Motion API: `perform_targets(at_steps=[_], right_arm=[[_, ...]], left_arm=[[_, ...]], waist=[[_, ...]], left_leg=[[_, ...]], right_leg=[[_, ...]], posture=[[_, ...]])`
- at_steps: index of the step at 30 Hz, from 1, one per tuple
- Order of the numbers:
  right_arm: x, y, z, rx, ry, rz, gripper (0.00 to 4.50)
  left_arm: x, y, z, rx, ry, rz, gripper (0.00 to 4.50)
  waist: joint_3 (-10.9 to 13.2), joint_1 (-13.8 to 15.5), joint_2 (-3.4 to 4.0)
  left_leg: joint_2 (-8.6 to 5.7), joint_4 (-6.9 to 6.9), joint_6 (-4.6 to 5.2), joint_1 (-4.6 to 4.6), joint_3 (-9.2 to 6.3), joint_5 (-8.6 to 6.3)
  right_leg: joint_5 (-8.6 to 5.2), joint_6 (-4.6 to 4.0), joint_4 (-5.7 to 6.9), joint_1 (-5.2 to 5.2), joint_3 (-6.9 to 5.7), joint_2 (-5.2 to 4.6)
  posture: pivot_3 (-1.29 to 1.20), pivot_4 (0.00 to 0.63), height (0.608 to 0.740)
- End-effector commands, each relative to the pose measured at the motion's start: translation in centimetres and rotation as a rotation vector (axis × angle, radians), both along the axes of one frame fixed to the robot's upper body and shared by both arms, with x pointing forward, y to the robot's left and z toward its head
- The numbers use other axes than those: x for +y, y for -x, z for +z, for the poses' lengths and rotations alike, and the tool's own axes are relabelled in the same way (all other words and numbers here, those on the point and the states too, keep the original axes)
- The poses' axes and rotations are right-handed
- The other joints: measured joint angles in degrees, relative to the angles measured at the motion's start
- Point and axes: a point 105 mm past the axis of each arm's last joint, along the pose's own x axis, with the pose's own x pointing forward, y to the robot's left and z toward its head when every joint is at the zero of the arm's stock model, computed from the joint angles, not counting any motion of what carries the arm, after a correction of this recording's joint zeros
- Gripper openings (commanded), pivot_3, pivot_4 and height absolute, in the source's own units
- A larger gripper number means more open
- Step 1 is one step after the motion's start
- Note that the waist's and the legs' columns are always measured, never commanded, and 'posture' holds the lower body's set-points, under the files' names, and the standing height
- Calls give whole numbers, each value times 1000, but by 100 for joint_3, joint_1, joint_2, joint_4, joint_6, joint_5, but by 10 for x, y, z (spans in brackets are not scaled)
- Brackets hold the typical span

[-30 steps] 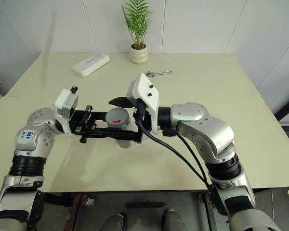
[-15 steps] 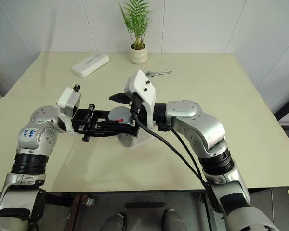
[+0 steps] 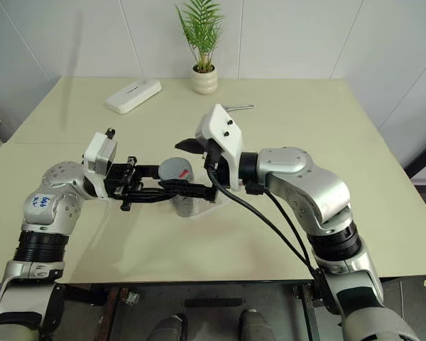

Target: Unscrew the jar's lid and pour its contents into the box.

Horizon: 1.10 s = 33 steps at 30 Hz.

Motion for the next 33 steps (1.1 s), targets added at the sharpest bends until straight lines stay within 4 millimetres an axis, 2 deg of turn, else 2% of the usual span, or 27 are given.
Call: perform_targets(at_steps=[1,18,23,28,33], right_arm=[[-21,-6,17,-54,-42,-103,4500],[-51,3,14,-31,-5,-197,4500],[-55,3,23,-34,-36,-216,4500],[-41,5,35,-23,-109,-153,4500],[-10,13,34,-1,-124,-6,4500]], left_arm=[[3,9,8,-52,-9,-25,1944],[10,4,7,-48,-15,6,1944],[9,1,9,-50,-7,8,1944],[3,-1,10,-43,8,-14,1944],[-4,-2,11,-46,13,-41,1944]], waist=[[0,0,0],[0,0,0],[0,4,0],[0,-6,0],[0,-1,0]], left_leg=[[0,0,0,1,1,0],[2,0,8,7,23,-5],[5,2,10,9,27,-6],[6,3,10,10,30,-6],[9,3,11,13,31,-7]], right_leg=[[0,0,0,0,2,0],[0,0,-1,-2,19,0],[0,0,-1,-2,22,2],[1,1,0,-2,24,3],[1,0,3,-2,25,7]], posture=[[0,150,740],[0,150,740],[0,150,740],[0,150,740],[0,150,740]])
